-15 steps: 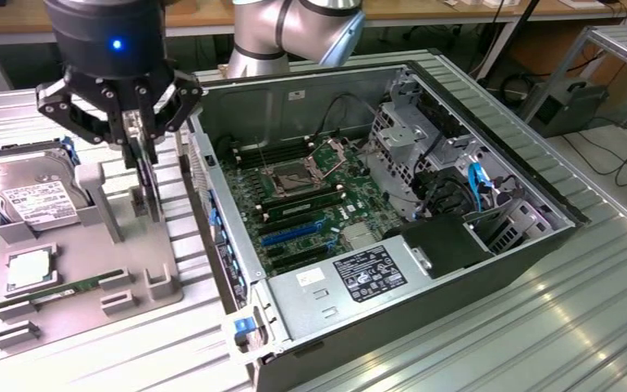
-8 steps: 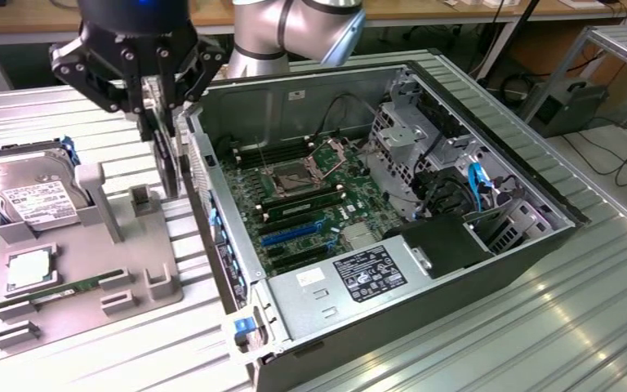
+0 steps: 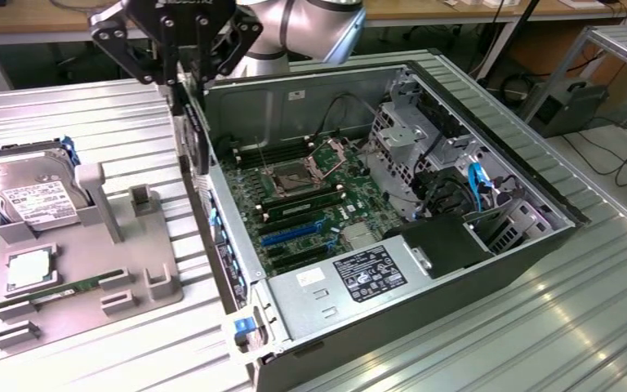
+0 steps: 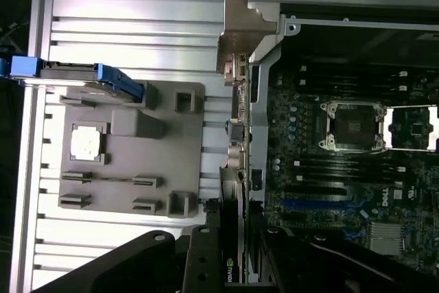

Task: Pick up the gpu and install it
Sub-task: 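Pick up the gpu and move the gpu toward the slot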

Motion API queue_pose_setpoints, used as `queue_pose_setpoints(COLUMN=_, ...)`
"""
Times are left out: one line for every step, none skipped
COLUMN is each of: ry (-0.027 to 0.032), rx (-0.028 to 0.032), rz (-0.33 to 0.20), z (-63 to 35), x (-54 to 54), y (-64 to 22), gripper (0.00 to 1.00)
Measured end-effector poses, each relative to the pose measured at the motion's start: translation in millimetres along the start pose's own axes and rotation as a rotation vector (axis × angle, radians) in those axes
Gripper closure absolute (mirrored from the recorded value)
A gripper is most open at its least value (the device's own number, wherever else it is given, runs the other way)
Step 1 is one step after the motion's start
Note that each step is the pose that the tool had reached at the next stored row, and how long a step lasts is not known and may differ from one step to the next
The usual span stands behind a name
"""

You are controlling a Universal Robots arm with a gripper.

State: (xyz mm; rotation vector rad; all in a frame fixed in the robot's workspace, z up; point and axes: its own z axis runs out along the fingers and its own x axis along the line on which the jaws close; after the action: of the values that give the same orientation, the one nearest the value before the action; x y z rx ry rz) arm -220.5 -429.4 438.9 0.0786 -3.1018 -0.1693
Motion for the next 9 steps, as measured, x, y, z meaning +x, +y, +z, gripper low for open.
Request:
queue_pose_setpoints(ry=0.0008, rx=0.0, rz=0.0, z=-0.4, x=-4.4, y=-0.5, gripper=0.74)
queue_pose_setpoints(ry=0.0014, rx=-0.0001, rz=0.0, z=-0.6, x=-9.2, y=-0.9, gripper=0.74)
queue_pose_setpoints(ry=0.0018, rx=0.0, rz=0.0, z=-0.9, x=-15.1, y=-1.4, gripper=0.74)
queue_pose_setpoints(ry=0.0021, rx=0.0, rz=0.0, z=-1.1, x=-19.5, y=-1.7, gripper=0.74)
queue_pose_setpoints(ry=0.0022, rx=-0.0001, rz=0.0, z=-1.3, x=-25.9, y=-2.2, gripper=0.74)
queue_pose_setpoints(ry=0.0025, rx=-0.0001, rz=0.0, z=-1.5, x=-30.2, y=-2.7, gripper=0.74)
queue_pose_setpoints(ry=0.0031, rx=-0.0001, rz=0.0, z=-1.8, x=-37.4, y=-3.5, gripper=0.74)
queue_pose_setpoints(ry=0.0035, rx=-0.0002, rz=0.0, z=-2.0, x=-42.1, y=-4.1, gripper=0.74)
queue_pose_setpoints(ry=0.0039, rx=-0.0002, rz=0.0, z=-2.1, x=-47.2, y=-4.9, gripper=0.74)
